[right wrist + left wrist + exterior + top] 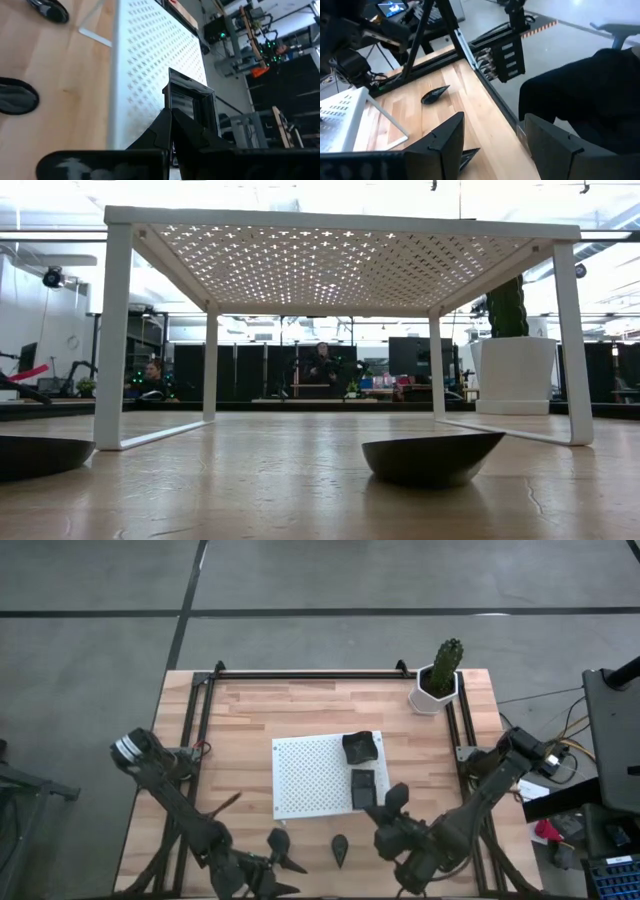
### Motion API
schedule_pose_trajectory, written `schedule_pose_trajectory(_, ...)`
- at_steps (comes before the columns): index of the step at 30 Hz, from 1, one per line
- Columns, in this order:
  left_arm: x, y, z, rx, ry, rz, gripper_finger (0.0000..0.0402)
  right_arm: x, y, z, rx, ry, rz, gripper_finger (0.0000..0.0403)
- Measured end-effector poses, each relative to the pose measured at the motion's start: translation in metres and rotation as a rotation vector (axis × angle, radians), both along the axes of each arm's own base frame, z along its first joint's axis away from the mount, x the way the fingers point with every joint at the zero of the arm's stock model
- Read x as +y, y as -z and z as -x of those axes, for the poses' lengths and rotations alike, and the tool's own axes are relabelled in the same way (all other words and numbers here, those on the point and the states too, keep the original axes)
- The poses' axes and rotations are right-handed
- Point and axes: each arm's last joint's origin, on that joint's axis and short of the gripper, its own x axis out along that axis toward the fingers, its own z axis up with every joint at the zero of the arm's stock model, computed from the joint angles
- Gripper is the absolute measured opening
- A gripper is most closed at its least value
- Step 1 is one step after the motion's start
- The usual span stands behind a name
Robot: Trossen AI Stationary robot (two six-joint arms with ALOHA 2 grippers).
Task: Pick & Place Mini shaped plates
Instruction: Stack the square plate on top of the other square plate on the shelf
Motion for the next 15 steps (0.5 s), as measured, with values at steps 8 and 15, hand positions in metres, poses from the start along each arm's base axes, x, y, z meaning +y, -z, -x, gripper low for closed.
schedule_pose_trajectory(8, 0.0, 0.0, 0.009, -0.021, 0.017, 0.027, 0.0202, -0.031, 0.012, 0.0, 0.027, 0.082, -0.006, 0.0008)
schedule_pose_trajectory(15, -0.001, -0.002, 0.012, -0.03, 0.026, 0.031, 0.0202, -0.04, 0.016, 0.005, -0.019, 0.084, -0.051, 0.0008)
